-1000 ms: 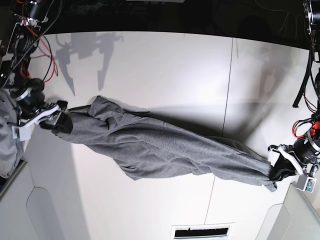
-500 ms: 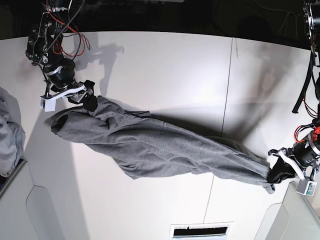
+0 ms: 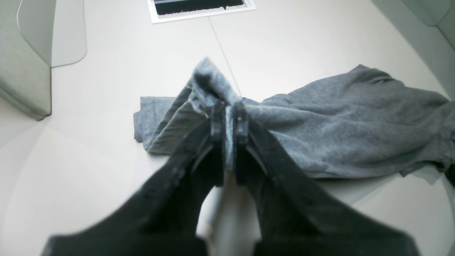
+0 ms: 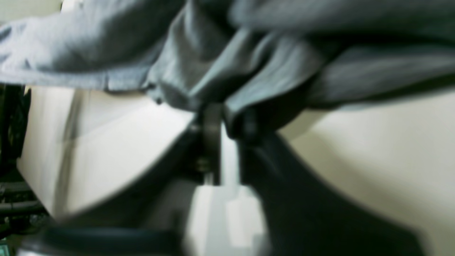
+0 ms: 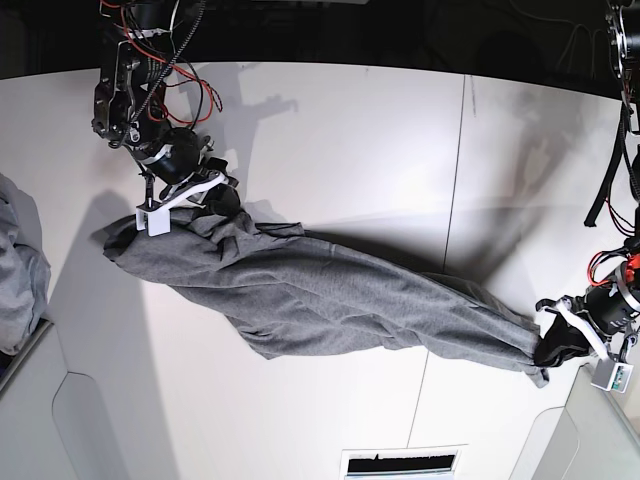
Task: Layout the t-shirt on the table in an organized manner, then fold the t-shirt properly
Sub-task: 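Grasp a shirt edge with the right gripper and drag it outward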
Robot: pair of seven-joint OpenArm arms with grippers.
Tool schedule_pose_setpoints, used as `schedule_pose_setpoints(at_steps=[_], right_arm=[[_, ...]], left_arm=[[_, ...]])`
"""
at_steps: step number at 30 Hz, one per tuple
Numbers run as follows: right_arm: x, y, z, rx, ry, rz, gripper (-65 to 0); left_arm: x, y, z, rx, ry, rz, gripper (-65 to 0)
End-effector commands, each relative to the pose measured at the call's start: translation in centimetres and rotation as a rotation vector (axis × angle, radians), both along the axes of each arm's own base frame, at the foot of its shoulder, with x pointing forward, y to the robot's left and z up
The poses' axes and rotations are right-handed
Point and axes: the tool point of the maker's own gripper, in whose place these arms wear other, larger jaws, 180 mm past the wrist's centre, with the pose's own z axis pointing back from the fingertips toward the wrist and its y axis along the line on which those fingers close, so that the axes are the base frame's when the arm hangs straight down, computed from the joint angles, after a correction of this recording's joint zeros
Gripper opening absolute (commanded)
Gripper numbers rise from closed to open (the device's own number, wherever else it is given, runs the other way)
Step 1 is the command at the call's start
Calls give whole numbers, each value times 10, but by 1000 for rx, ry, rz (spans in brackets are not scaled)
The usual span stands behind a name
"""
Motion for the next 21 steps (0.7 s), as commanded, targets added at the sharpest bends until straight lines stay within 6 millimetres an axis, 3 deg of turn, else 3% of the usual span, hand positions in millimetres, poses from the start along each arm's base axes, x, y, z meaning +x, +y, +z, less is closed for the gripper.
schedule_pose_setpoints(at_steps=[1, 5, 10, 17, 21], right_arm=[[12, 3, 17, 16, -73, 15, -650], [19, 7, 43, 66, -132, 35, -650], [28, 4, 103, 2, -257, 119, -650], [33, -5, 210, -61, -549, 169, -650], [30, -7, 250, -120, -671, 174, -650]], left_arm=[[6, 5, 23, 2, -65, 0, -650], [6, 6, 24, 12, -67, -8, -650], [0, 6, 34, 53, -79, -95, -650], [-8, 25, 77, 73, -118, -106, -650], [-15, 35, 109, 52, -160, -83, -650]])
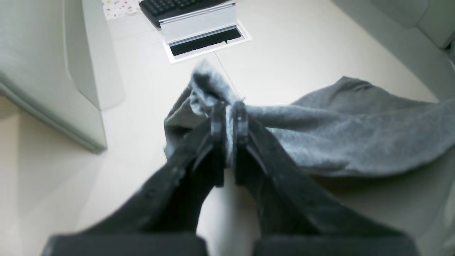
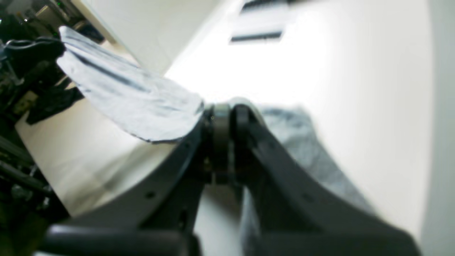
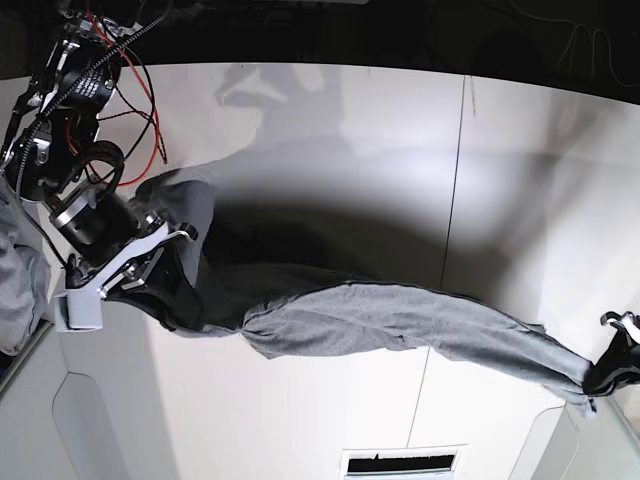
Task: Layout the t-shirt on the table in an organized manner, then fold the t-shirt properly
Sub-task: 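Grasp a shirt edge with the right gripper and drag it outward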
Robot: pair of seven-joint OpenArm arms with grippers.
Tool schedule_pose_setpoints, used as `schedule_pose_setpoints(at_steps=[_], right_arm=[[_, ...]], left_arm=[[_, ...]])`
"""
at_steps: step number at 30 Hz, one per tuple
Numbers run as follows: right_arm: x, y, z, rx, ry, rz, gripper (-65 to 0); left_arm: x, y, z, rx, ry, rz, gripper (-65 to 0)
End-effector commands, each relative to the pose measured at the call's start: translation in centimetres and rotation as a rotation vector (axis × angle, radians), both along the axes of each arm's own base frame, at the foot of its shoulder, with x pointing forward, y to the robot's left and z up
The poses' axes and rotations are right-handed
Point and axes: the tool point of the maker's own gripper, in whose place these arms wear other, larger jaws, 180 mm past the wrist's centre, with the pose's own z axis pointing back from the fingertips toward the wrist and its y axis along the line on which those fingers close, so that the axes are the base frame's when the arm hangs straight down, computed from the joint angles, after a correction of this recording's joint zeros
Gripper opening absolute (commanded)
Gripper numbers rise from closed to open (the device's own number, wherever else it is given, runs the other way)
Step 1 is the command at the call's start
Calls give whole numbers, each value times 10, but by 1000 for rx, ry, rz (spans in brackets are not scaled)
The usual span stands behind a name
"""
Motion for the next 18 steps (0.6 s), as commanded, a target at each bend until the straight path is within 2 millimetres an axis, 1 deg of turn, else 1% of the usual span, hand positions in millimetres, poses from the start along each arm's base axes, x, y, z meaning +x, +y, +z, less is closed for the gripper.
schedule_pose_setpoints(at_steps=[1, 3, 5, 9, 12, 16, 18], right_arm=[[2, 1, 22, 11, -77, 6, -650], [0, 2, 25, 0, -81, 10, -650], [-2, 2, 21, -5, -68, 15, -650], [-14, 8, 15, 24, -36, 48, -650], [-29, 13, 3, 20, 14, 81, -650], [-48, 19, -19, 8, 113, 128, -650], [-56, 20, -27, 12, 144, 134, -650]], left_arm=[[1, 4, 29, -9, -69, -4, -650], [-4, 4, 35, -44, -61, -13, -650], [-8, 0, 38, -47, -55, -42, -650], [-20, -19, 36, -41, -44, -132, -650], [-32, -26, 18, -28, 3, -152, -650], [-49, -26, -17, -30, 101, -147, -650], [-57, -23, -35, -11, 152, -137, -650]])
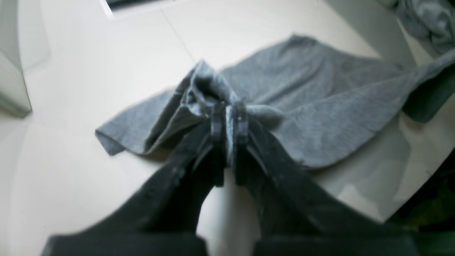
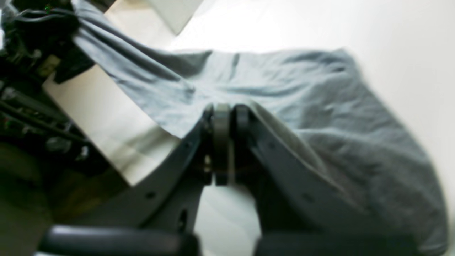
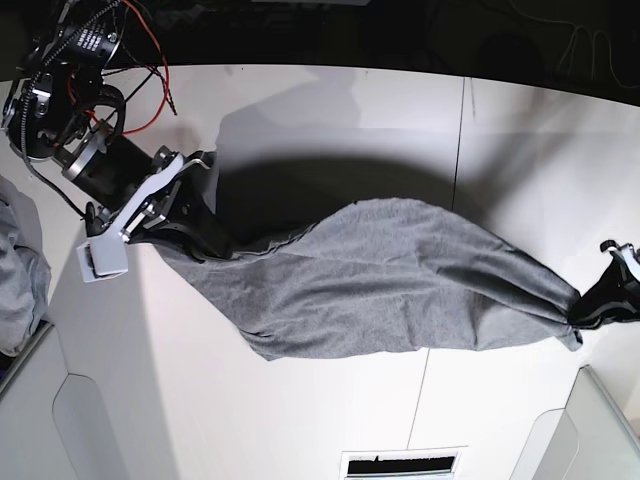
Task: Layout the t-shirt on the table in an organized manner, then fold the t-shirt properly
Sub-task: 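Grasp a shirt edge with the right gripper and drag it outward, then pull the shirt edge with the right gripper to spread the body flat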
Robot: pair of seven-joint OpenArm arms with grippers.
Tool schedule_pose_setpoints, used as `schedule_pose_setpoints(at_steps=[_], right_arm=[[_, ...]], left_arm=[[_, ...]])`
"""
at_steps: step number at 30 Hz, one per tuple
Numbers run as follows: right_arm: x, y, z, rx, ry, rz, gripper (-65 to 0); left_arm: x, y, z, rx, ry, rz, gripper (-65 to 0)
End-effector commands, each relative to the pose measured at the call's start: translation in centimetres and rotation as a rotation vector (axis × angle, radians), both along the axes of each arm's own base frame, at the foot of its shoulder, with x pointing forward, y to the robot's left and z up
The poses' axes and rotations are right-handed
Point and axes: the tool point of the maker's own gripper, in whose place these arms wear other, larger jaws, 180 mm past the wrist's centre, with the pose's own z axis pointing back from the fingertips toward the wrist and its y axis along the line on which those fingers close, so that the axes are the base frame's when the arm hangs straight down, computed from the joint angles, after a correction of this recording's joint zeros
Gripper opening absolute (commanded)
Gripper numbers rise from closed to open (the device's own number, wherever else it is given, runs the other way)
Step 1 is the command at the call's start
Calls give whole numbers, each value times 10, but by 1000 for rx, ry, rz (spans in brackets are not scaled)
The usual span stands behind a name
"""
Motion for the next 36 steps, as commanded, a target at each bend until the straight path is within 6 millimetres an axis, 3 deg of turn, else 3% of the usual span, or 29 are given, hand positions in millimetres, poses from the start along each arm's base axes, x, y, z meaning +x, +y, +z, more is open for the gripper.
schedule_pose_setpoints(at_steps=[1, 6, 9, 11, 14, 18, 21, 23, 26, 30, 36], right_arm=[[-1, 1, 10, 19, -39, 3, -650], [-12, 2, -14, -26, 34, 3, -650], [-8, 2, -32, -76, 57, -14, -373], [-2, -2, -44, -111, 62, -51, -268], [8, -17, -50, -141, 39, -123, -264], [18, -46, -50, -208, 9, -206, -264], [19, -68, -59, -291, 35, -250, -264], [16, -71, -70, -311, 70, -243, -265], [7, -64, -103, -287, 167, -210, -266], [-15, -32, -150, -241, 295, -96, -266], [-22, -9, -173, -190, 331, -76, -266]], left_arm=[[1, 3, 10, 17, -34, -4, -650], [-4, 34, -23, 119, -22, 89, -650], [-1, 58, -39, 103, -39, 173, -586], [-2, 74, -51, 70, -28, 235, -573], [-7, 86, -65, 54, 10, 273, -573], [-8, 89, -69, 72, 21, 276, -573], [-9, 90, -70, 85, 26, 276, -573], [-9, 90, -70, 84, 26, 276, -573], [-8, 89, -69, 78, 23, 276, -573], [-8, 88, -68, 64, 19, 276, -573], [-8, 88, -68, 60, 19, 277, -573]])
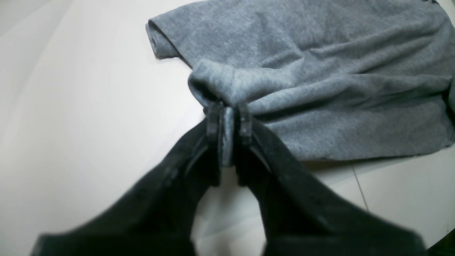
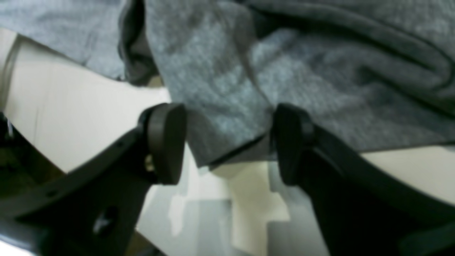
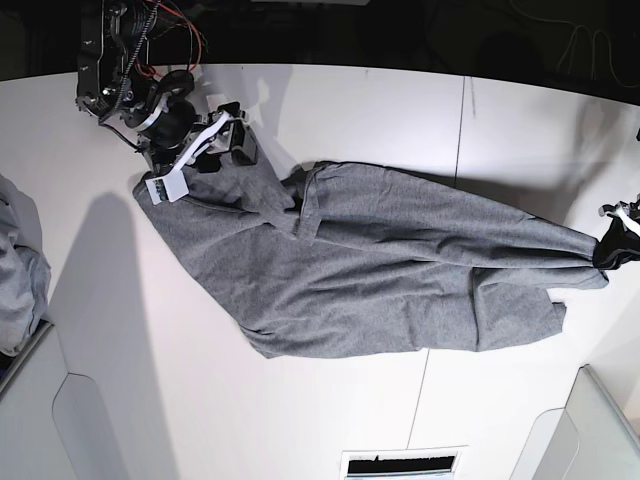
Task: Layout the t-shirt on the table in an organized manner, then fold the t-shirt properly
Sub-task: 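Pull the shirt edge with the right gripper to spread the body flat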
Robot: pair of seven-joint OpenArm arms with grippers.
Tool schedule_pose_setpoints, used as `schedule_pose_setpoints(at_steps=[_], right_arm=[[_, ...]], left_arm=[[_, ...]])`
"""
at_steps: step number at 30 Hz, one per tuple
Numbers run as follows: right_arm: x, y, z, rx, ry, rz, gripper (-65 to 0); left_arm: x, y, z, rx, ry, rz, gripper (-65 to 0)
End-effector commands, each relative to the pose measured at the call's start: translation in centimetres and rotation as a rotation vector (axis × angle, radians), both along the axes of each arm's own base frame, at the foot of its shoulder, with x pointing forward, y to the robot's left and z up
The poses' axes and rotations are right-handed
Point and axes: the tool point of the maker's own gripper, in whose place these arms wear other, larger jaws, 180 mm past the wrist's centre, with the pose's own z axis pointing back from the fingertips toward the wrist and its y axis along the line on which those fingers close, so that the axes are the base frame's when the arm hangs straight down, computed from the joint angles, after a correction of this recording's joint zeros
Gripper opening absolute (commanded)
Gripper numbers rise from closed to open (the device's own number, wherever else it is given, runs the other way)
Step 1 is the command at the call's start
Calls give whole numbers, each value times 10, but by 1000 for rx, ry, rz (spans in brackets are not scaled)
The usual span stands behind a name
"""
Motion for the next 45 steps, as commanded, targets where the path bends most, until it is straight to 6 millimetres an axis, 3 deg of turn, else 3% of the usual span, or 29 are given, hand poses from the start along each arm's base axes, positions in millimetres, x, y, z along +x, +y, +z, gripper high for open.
schedule_pose_setpoints(at_steps=[1, 3, 7, 13, 18, 25, 29, 33, 36, 37, 39, 40, 43, 45], right_arm=[[10, 3, 9, 18, -37, -1, -267], [12, 11, 10, 30, -42, 22, -285], [14, 24, 14, 43, -56, 58, -465], [16, 26, 15, 42, -61, 68, -650], [11, 34, 22, 72, -62, 114, -650], [-7, 49, 51, 142, -52, 204, -650], [-39, 65, 57, 206, -1, 255, -650], [-78, 79, 49, 217, 62, 324, -650], [-93, 79, 43, 199, 92, 363, -650], [-94, 76, 40, 178, 96, 366, -619], [-89, 72, 40, 158, 78, 358, -438], [-85, 70, 42, 157, 63, 348, -379], [-63, 61, 56, 155, -15, 301, -350], [-43, 48, 67, 145, -83, 250, -350]], left_arm=[[9, 6, 22, 12, -60, -5, -573], [10, 6, 22, 12, -61, -5, -573], [10, 4, 23, -5, -68, -4, -573], [10, 4, 23, -4, -65, -4, -573], [9, 5, 22, 5, -58, -4, -574], [3, 13, 11, 88, -3, -10, -599], [-2, 15, 5, 97, 34, -11, -599], [-8, 16, 0, 102, 53, -13, -598], [-12, 17, -5, 105, 79, -13, -598], [-14, 17, -6, 106, 85, -14, -598], [-16, 17, -8, 106, 92, -14, -598], [-17, 17, -9, 107, 98, -15, -598], [-20, 17, -12, 111, 120, -15, -596], [-23, 18, -16, 113, 138, -16, -543]])
